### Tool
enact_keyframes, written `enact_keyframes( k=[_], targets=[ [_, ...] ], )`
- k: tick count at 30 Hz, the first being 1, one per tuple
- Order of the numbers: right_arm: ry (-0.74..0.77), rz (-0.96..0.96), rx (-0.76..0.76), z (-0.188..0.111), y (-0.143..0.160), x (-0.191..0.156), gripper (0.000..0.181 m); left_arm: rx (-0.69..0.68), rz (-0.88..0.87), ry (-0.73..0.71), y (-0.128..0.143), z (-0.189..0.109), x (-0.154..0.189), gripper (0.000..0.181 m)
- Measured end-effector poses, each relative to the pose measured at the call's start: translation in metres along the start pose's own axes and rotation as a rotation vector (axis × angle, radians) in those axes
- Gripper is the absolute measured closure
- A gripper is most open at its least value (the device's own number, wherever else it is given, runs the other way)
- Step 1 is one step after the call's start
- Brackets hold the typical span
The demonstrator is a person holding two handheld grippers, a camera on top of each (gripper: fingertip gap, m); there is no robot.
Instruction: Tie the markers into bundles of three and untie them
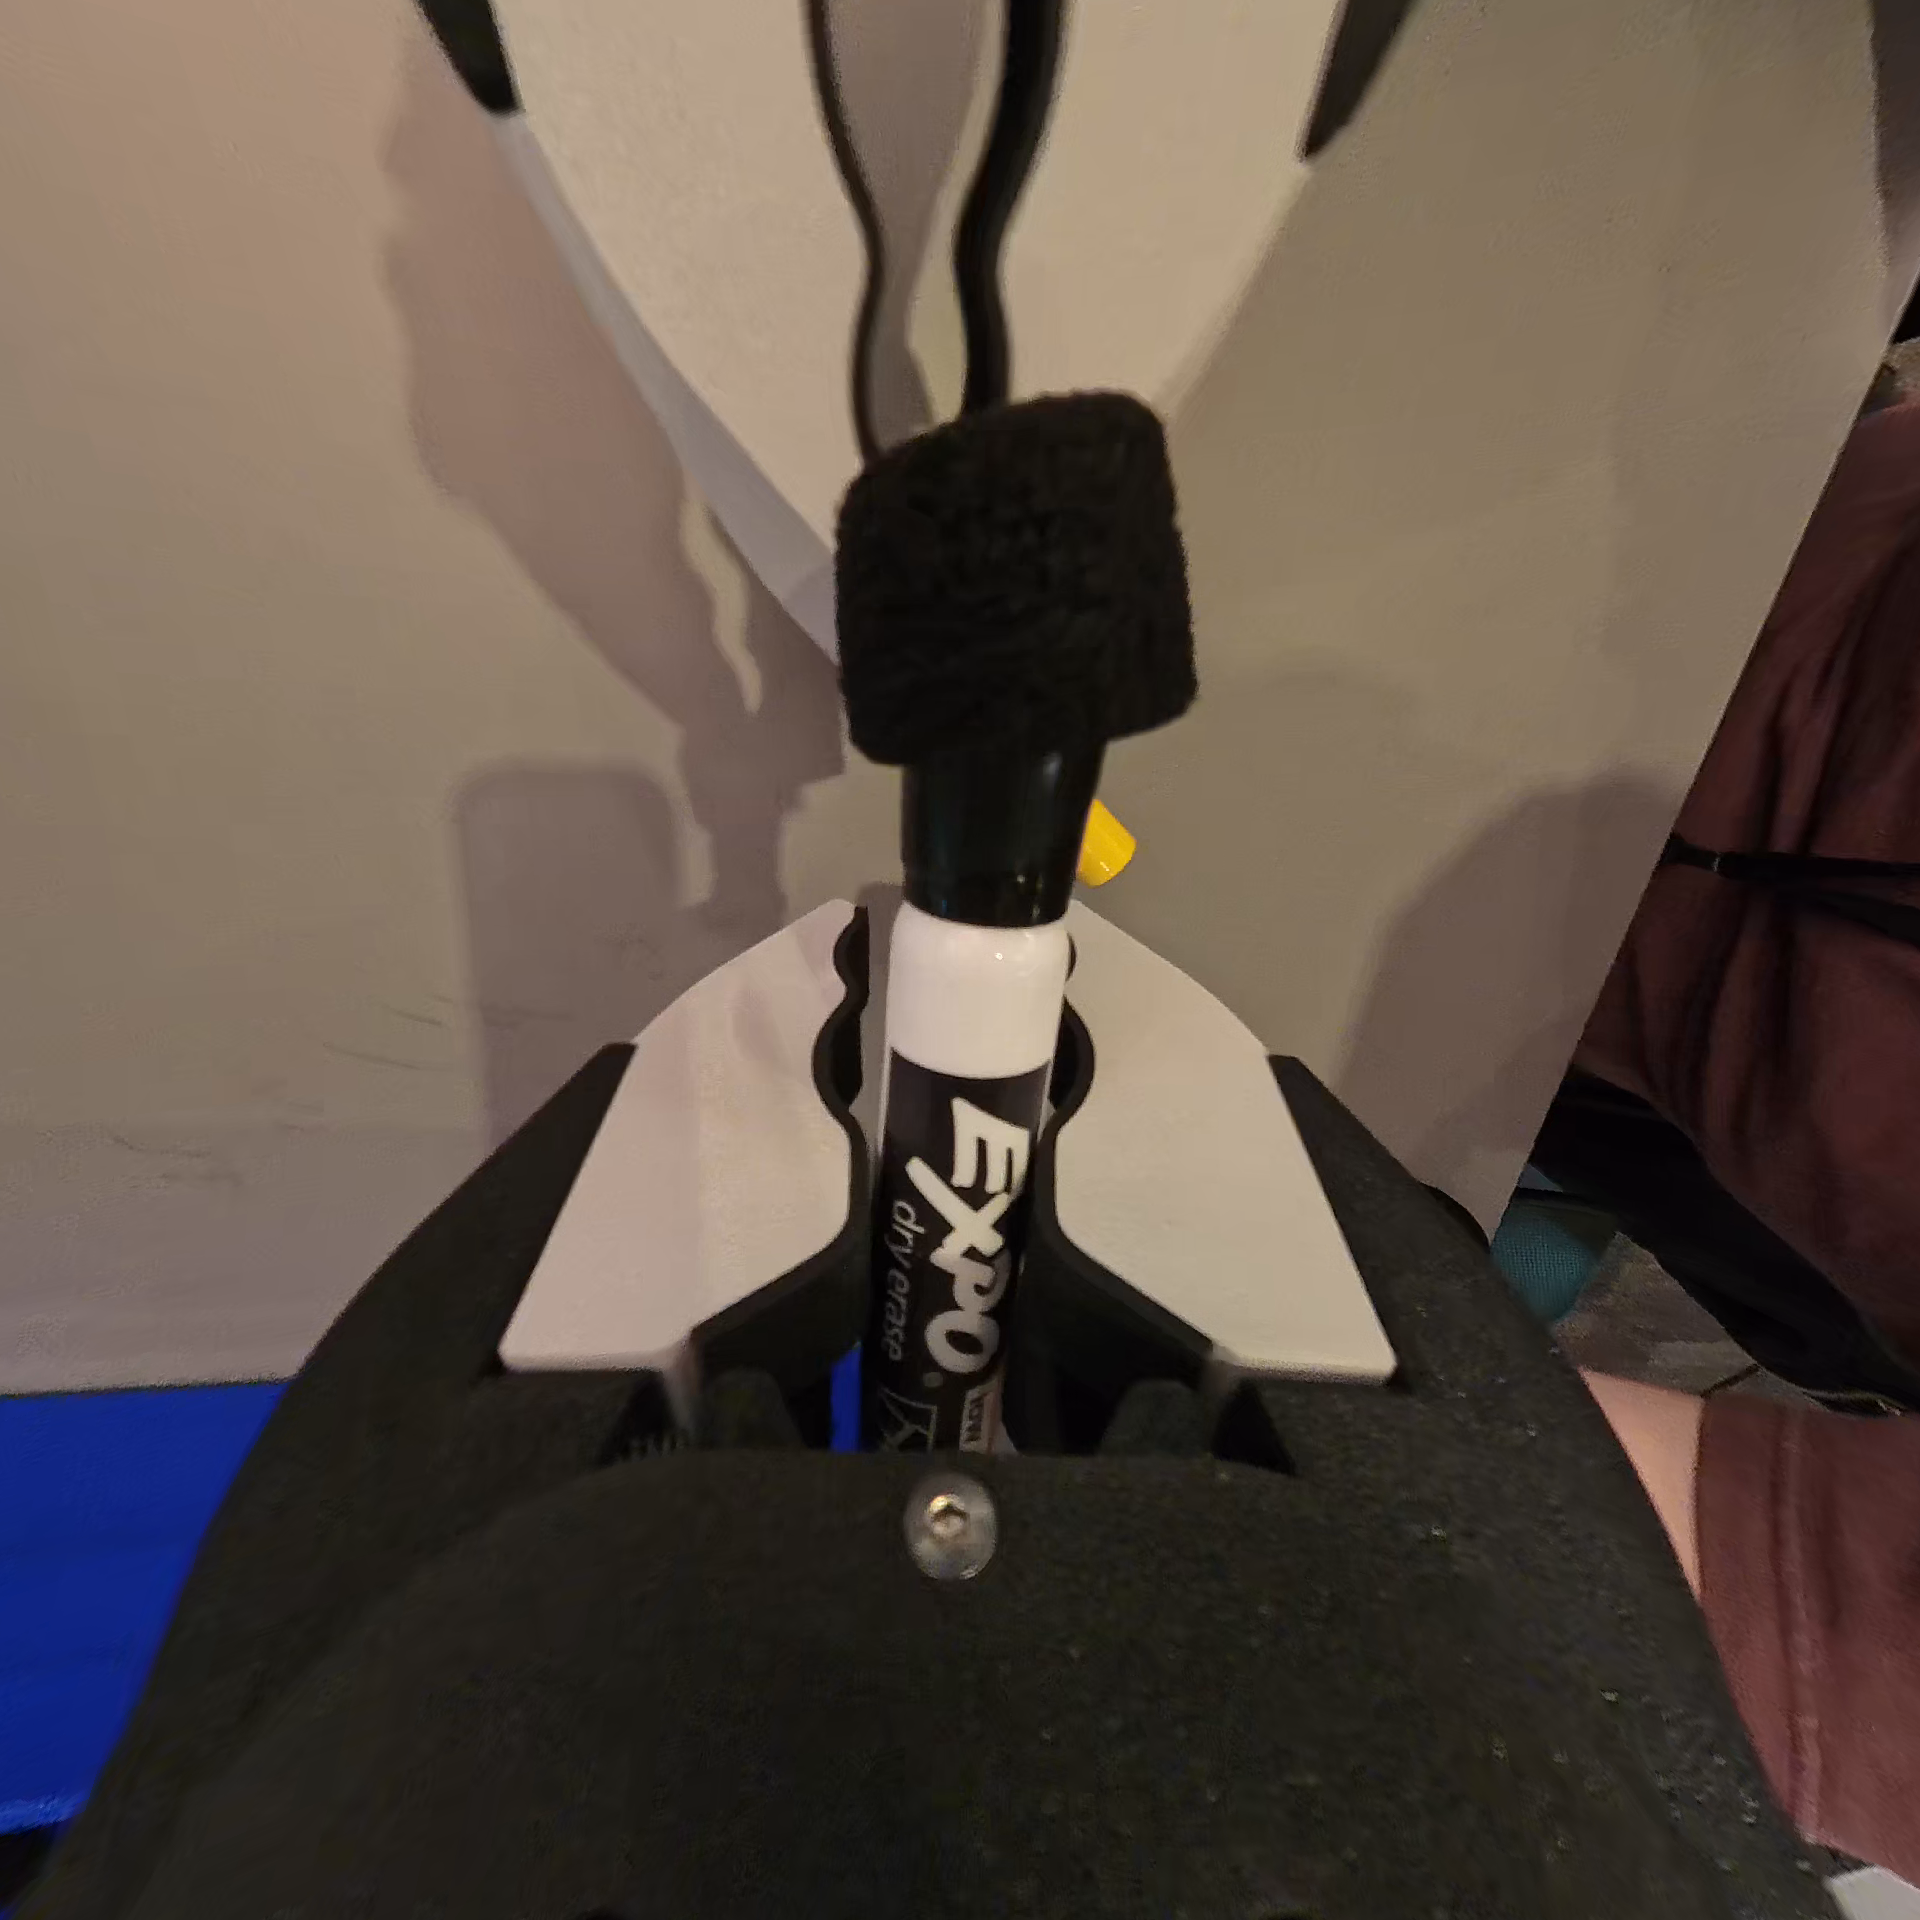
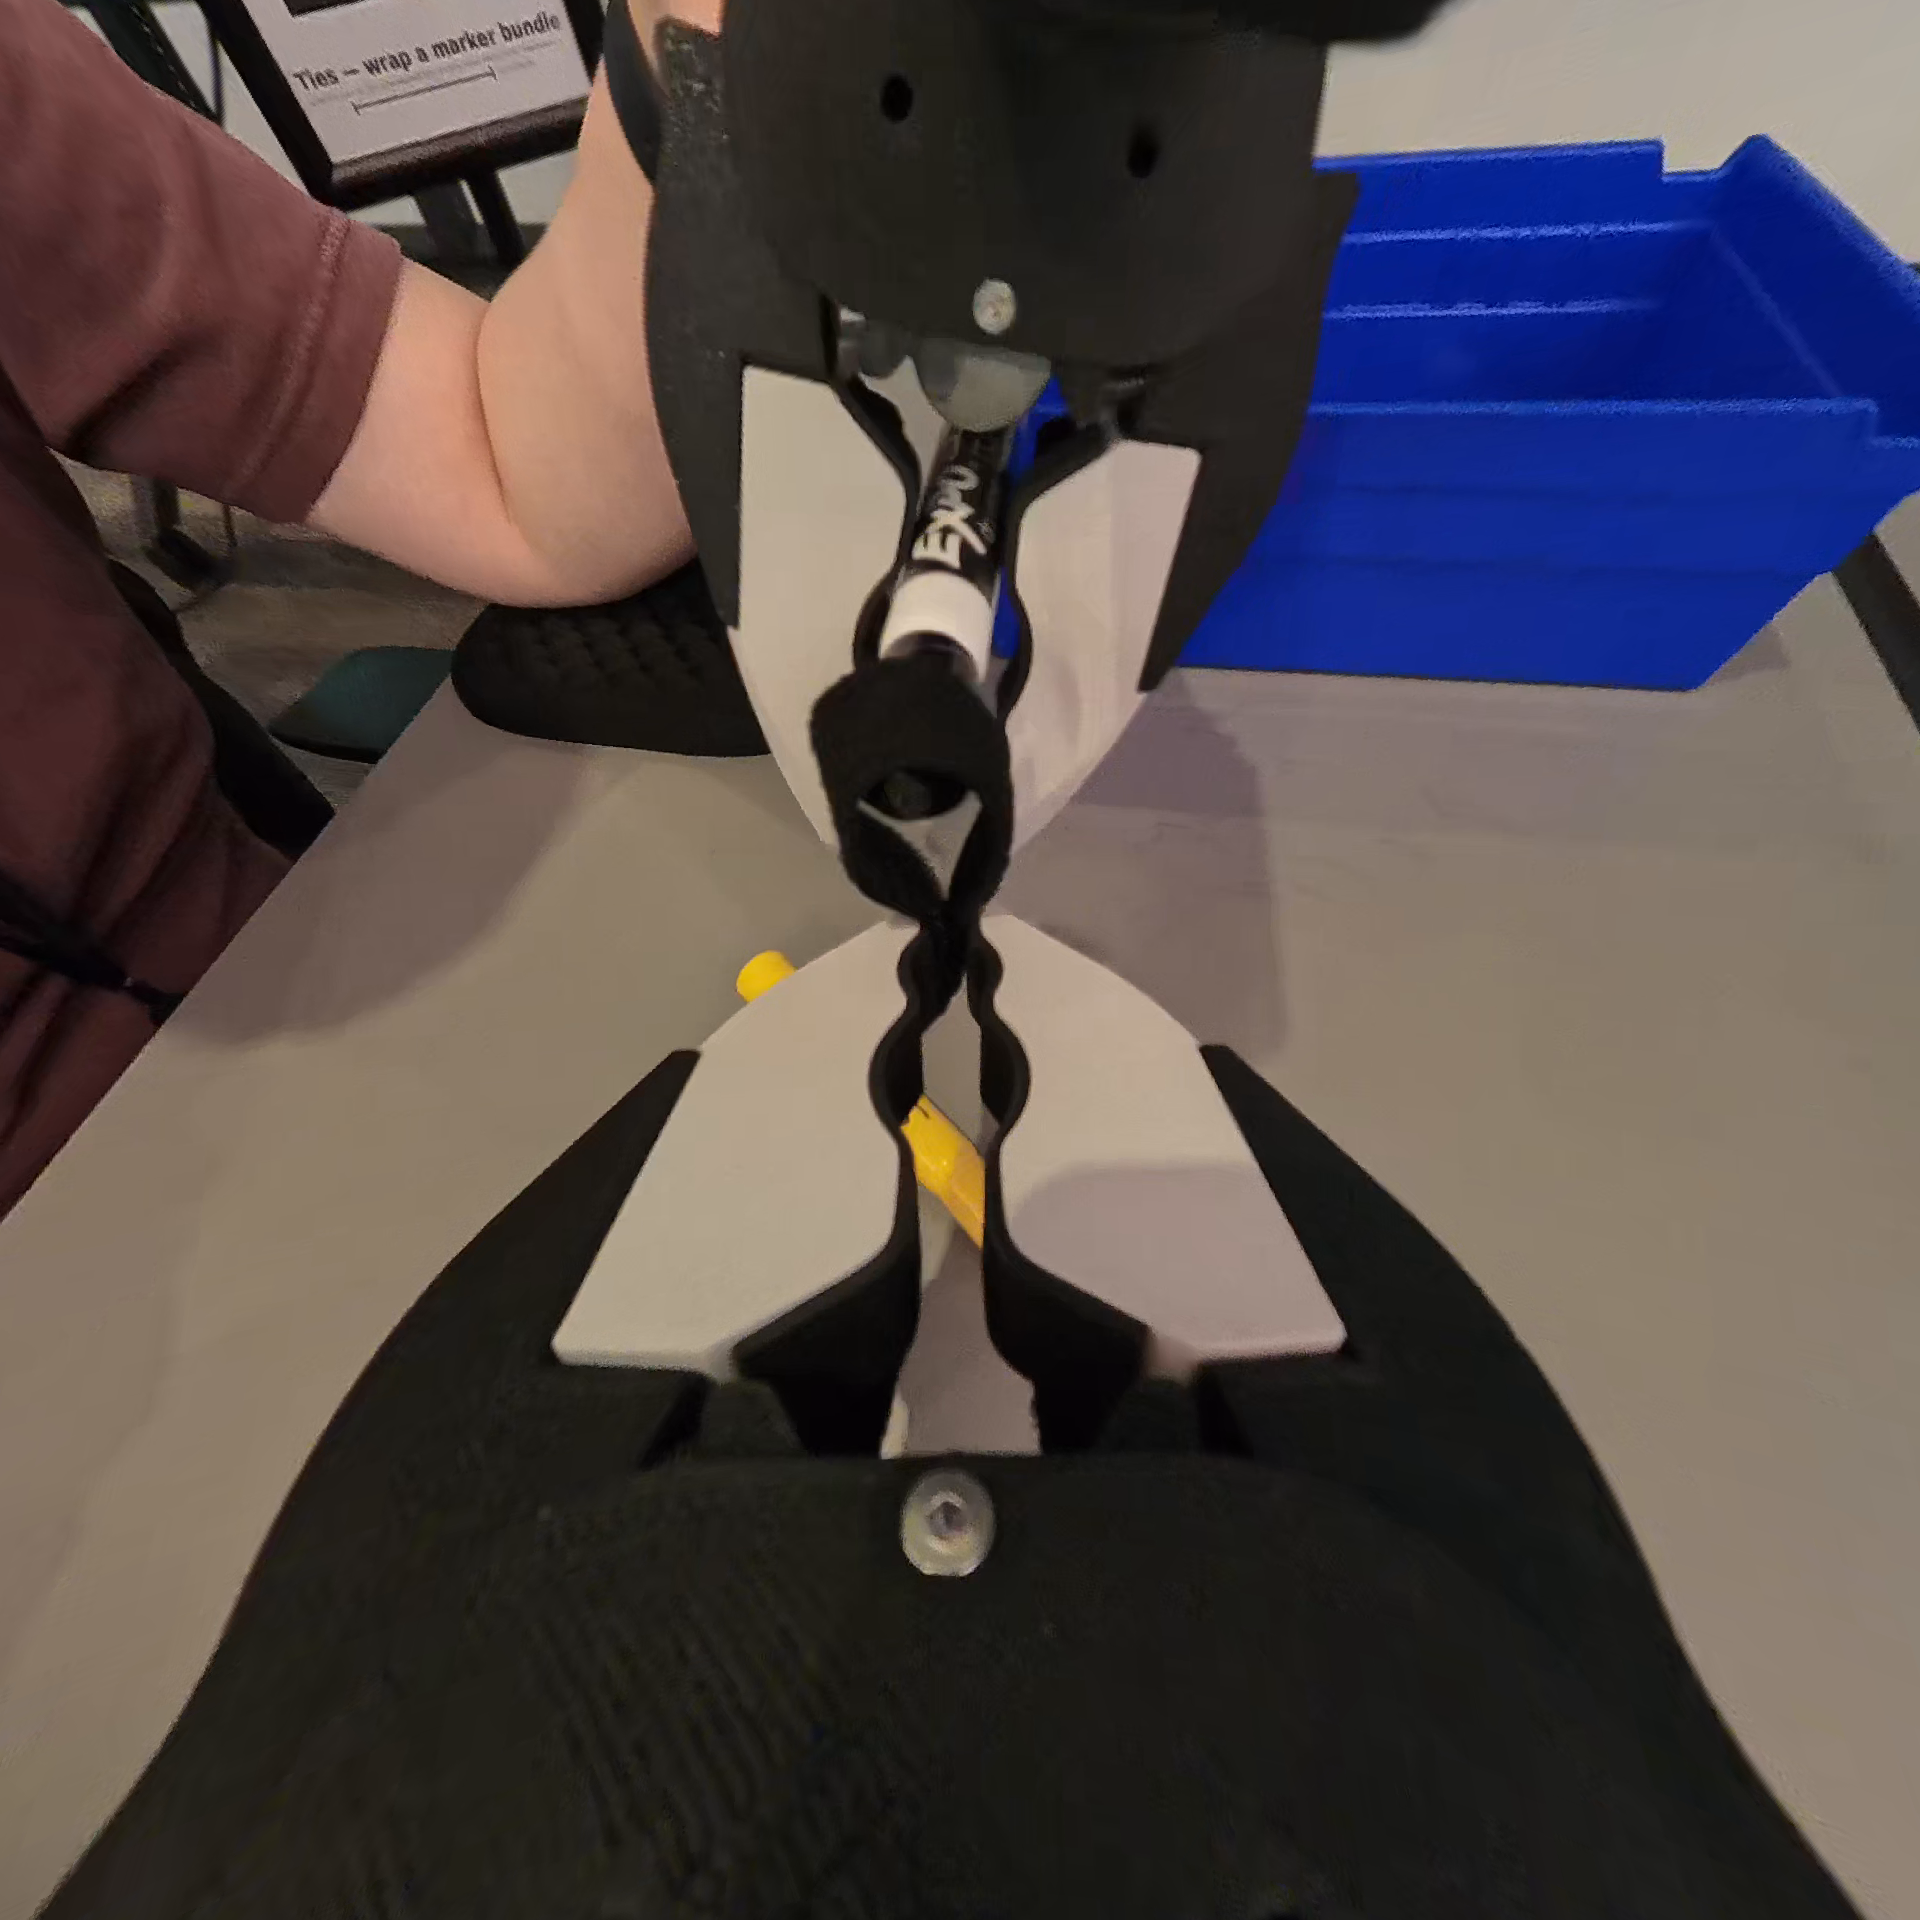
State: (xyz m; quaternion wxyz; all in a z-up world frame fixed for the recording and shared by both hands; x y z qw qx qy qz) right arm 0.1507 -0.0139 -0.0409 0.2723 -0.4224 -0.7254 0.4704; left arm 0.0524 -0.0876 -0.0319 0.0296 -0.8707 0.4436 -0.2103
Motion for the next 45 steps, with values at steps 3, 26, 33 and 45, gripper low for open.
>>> enact_keyframes(
  k=[3, 26, 33, 45],
  targets=[
    [-0.059, 0.053, 0.031, -0.005, 0.007, 0.004, 0.174, -0.004, -0.009, 0.006, 0.002, 0.000, -0.002, 0.150],
    [0.030, 0.360, -0.141, -0.044, 0.086, 0.054, 0.127, -0.114, -0.212, 0.110, 0.007, 0.054, -0.053, 0.150],
    [0.142, 0.258, -0.112, -0.051, 0.084, 0.062, 0.135, -0.089, -0.261, 0.071, 0.022, 0.041, -0.063, 0.150],
    [0.308, 0.007, -0.205, 0.000, 0.056, 0.052, 0.150, -0.155, -0.336, -0.193, 0.039, 0.035, -0.083, 0.150]
  ],
)
Point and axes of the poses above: each gripper's, where its closed fingertips meet, z out along the fingers, y out of its underside, x = y × z across the jaws, the point moved 8 cm from there along -z, back along the fingers, and after that the axes turned 8 degrees about y, right-handed, at the moved point
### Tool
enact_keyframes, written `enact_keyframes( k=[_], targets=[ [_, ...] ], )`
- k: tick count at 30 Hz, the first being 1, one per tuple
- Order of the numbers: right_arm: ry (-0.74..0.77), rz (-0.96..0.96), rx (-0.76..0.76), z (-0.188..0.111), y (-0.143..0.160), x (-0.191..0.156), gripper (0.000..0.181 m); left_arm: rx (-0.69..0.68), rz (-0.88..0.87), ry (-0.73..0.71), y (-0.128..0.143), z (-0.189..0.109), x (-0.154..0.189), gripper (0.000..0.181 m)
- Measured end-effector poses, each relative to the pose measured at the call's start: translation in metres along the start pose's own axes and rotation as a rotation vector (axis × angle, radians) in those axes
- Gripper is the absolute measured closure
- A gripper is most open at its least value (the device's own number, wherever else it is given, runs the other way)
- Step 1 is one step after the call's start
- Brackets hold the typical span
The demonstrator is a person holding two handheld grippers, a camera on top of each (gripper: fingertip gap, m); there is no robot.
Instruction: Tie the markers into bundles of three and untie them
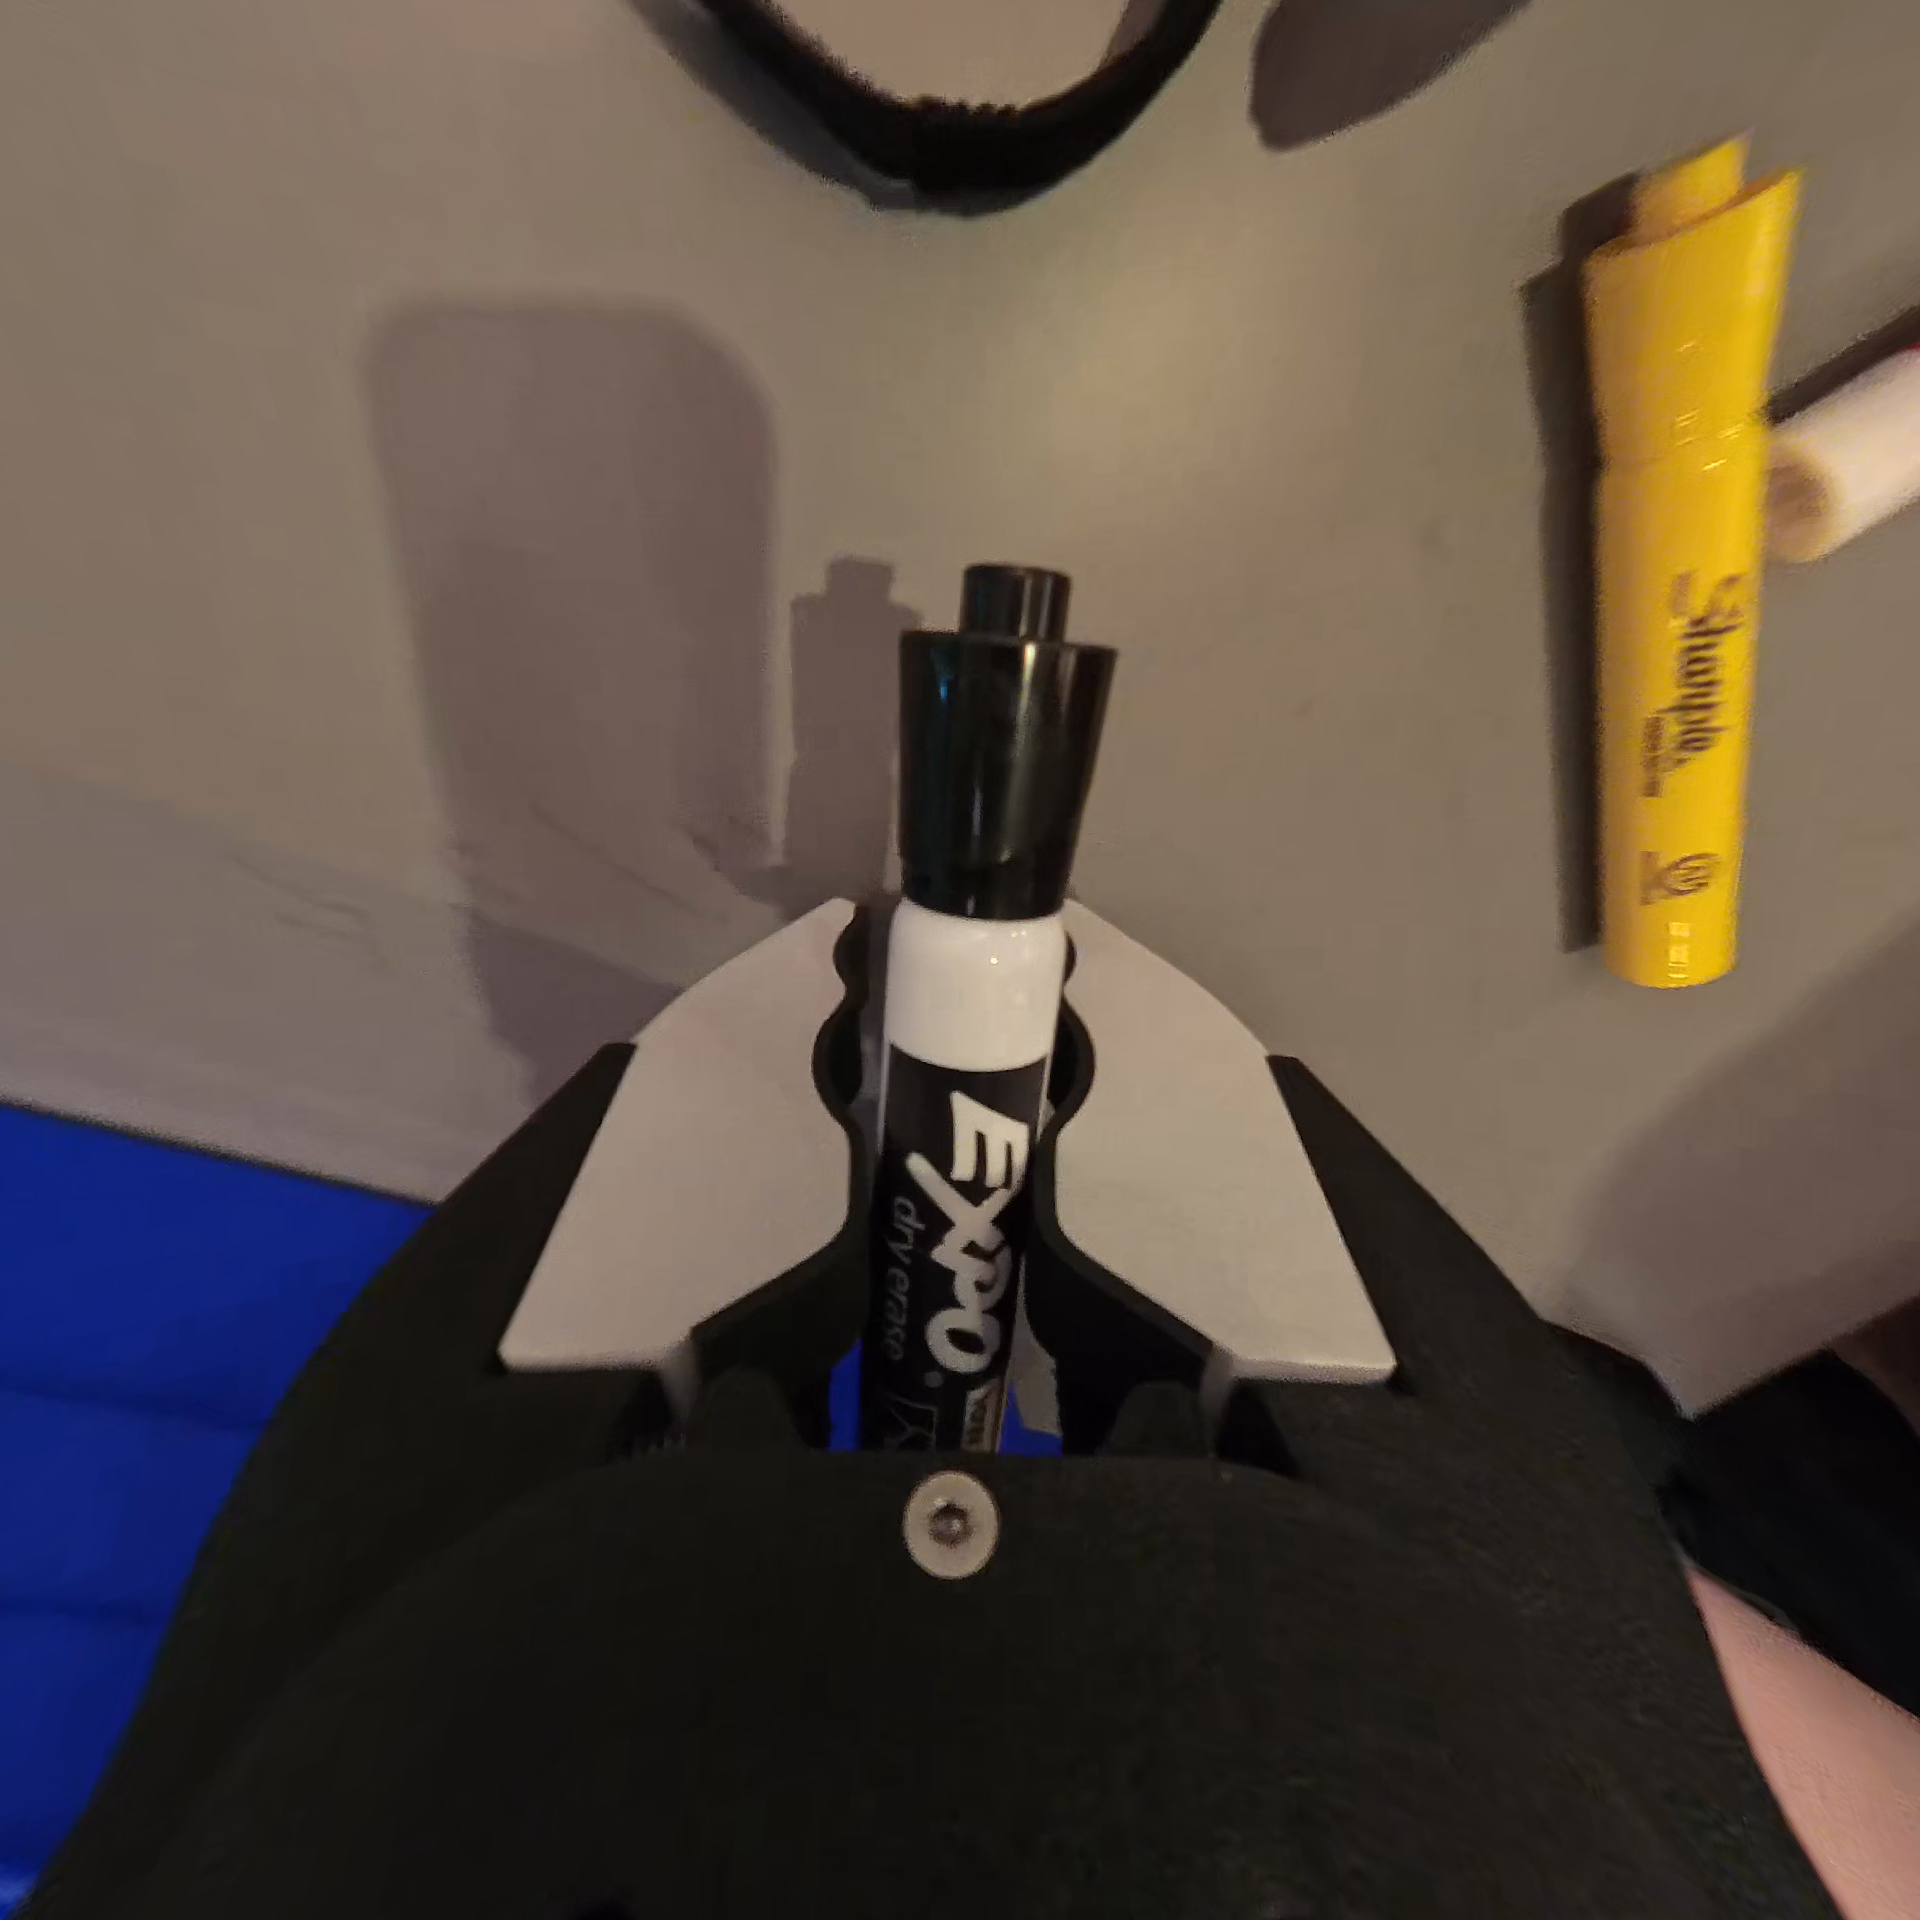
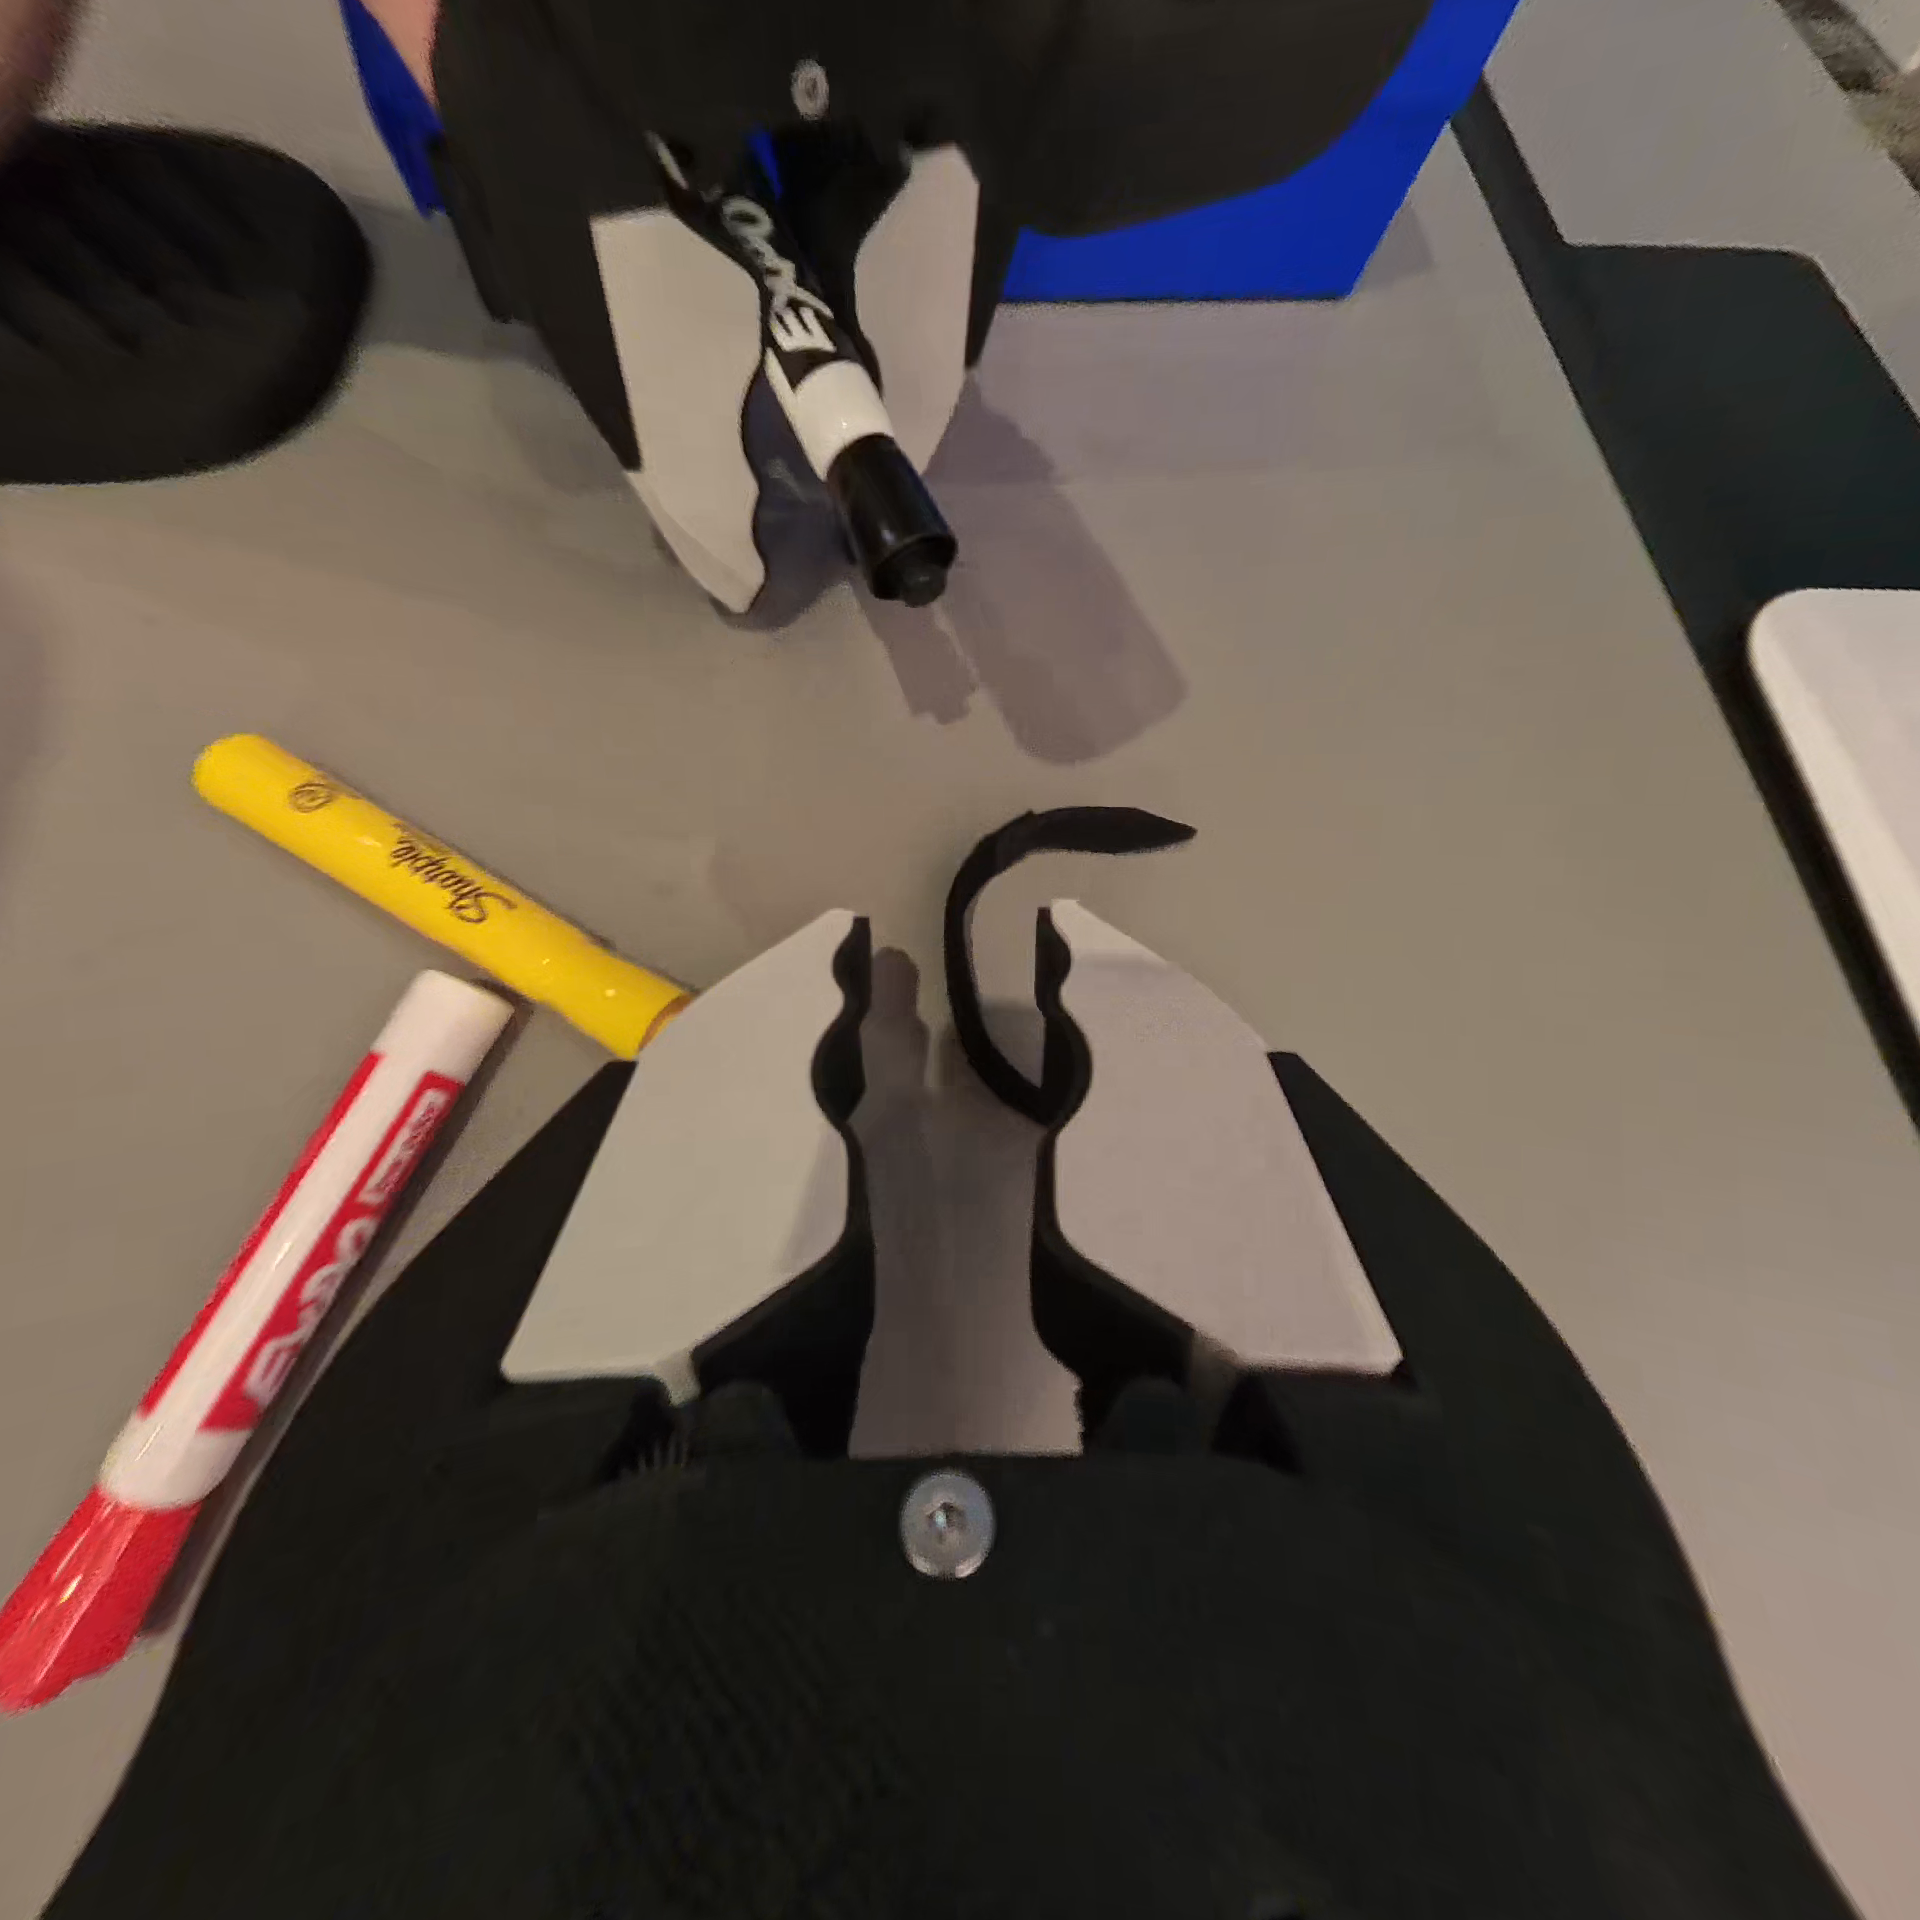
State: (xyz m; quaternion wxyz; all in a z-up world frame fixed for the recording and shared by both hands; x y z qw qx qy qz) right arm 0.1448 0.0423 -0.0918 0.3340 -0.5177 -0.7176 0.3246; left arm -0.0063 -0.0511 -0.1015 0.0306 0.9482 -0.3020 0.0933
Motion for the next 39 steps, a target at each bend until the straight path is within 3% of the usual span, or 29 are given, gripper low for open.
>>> enact_keyframes(
  k=[6, 11, 14, 17, 20, 22, 25, 27, 29, 35, 38, 39],
  targets=[
    [-0.003, 0.084, -0.094, 0.017, -0.008, 0.002, 0.148, 0.027, 0.000, -0.002, 0.003, -0.006, 0.000, 0.150],
    [0.090, 0.011, -0.137, -0.020, 0.014, 0.018, 0.141, 0.110, -0.008, -0.014, 0.007, -0.024, 0.000, 0.150],
    [0.152, 0.240, -0.087, -0.042, 0.023, 0.039, 0.165, 0.181, 0.015, -0.003, 0.006, -0.036, 0.006, 0.150],
    [0.214, 0.506, -0.034, -0.045, 0.015, 0.049, 0.164, 0.226, 0.002, 0.027, 0.004, -0.041, 0.007, 0.150],
    [0.252, 0.573, -0.165, -0.036, 0.009, 0.040, 0.164, 0.220, -0.027, 0.025, 0.004, -0.039, 0.002, 0.150],
    [0.249, 0.517, -0.272, -0.027, 0.005, 0.027, 0.165, 0.225, -0.030, 0.028, 0.003, -0.038, 0.002, 0.150],
    [0.139, 0.207, -0.232, -0.013, -0.016, -0.001, 0.156, 0.239, -0.016, 0.029, 0.001, -0.041, 0.003, 0.150],
    [0.176, -0.025, -0.213, -0.004, -0.020, -0.012, 0.151, 0.249, -0.013, 0.029, 0.002, -0.044, 0.004, 0.150],
    [0.206, -0.136, -0.259, 0.007, -0.015, -0.017, 0.149, 0.257, -0.012, 0.024, 0.003, -0.047, 0.004, 0.150],
    [0.160, -0.002, -0.371, 0.022, 0.004, -0.013, 0.175, 0.293, 0.000, 0.031, 0.004, -0.054, 0.005, 0.150],
    [0.173, -0.005, -0.369, 0.014, 0.001, -0.013, 0.173, 0.324, 0.005, 0.029, 0.006, -0.060, 0.005, 0.150],
    [0.196, -0.023, -0.355, 0.010, -0.002, -0.012, 0.164, 0.343, 0.009, 0.038, 0.007, -0.064, 0.006, 0.150]
  ],
)
Point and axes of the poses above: each gripper's, where its closed fingertips meet, z out along the fingers, y out of its underside, x = y × z across the jaws, the point moved 8 cm from there along -z, back along the fingers, and after that the axes turned 8 degrees about y, right-handed, at the moved point
